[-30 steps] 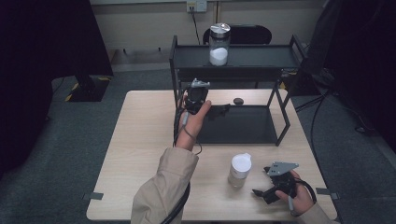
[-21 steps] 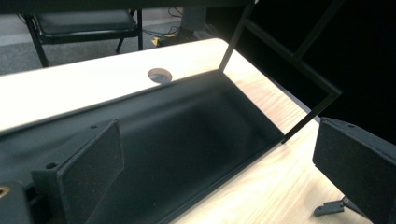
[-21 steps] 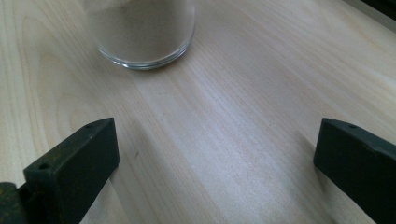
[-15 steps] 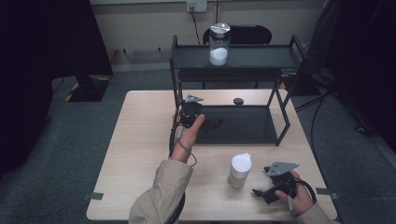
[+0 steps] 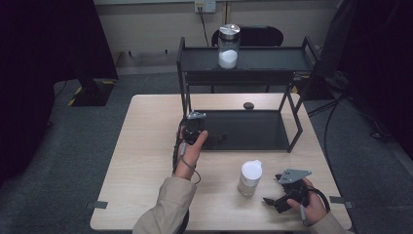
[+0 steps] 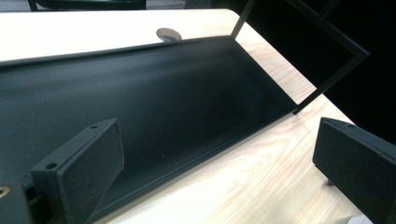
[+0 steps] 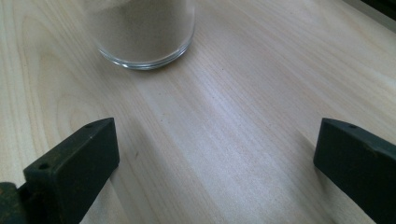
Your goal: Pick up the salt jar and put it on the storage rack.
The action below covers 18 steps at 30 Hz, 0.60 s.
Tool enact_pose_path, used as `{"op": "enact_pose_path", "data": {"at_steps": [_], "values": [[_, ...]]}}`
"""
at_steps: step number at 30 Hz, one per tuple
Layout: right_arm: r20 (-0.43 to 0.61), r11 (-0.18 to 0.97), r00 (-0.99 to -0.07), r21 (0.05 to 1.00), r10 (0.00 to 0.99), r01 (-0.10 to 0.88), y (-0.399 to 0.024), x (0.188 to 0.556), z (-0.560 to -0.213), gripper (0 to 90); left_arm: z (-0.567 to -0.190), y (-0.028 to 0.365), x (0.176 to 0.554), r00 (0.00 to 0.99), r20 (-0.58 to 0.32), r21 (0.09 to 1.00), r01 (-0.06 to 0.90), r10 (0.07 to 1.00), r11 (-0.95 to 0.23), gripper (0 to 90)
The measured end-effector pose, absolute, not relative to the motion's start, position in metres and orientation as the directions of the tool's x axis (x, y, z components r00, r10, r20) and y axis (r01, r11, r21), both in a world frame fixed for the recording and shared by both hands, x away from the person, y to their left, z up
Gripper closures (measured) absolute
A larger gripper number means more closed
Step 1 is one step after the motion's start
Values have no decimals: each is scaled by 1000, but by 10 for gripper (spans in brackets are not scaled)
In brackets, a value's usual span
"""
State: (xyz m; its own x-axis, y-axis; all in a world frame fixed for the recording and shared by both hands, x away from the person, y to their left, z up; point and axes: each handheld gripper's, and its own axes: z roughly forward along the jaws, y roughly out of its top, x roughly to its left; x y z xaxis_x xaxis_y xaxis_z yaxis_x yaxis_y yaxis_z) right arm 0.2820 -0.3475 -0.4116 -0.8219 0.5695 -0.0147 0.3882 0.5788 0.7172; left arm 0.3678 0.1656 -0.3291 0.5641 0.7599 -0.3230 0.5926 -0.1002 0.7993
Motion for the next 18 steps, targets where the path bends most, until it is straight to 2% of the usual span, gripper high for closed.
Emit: {"op": "enact_pose_path", "data": {"at_steps": [18], "values": [[-16,580,-823,717,568,387,-348,282,-411,0,-355,180,343,539,-298,794,598,788,-109,15]]}}
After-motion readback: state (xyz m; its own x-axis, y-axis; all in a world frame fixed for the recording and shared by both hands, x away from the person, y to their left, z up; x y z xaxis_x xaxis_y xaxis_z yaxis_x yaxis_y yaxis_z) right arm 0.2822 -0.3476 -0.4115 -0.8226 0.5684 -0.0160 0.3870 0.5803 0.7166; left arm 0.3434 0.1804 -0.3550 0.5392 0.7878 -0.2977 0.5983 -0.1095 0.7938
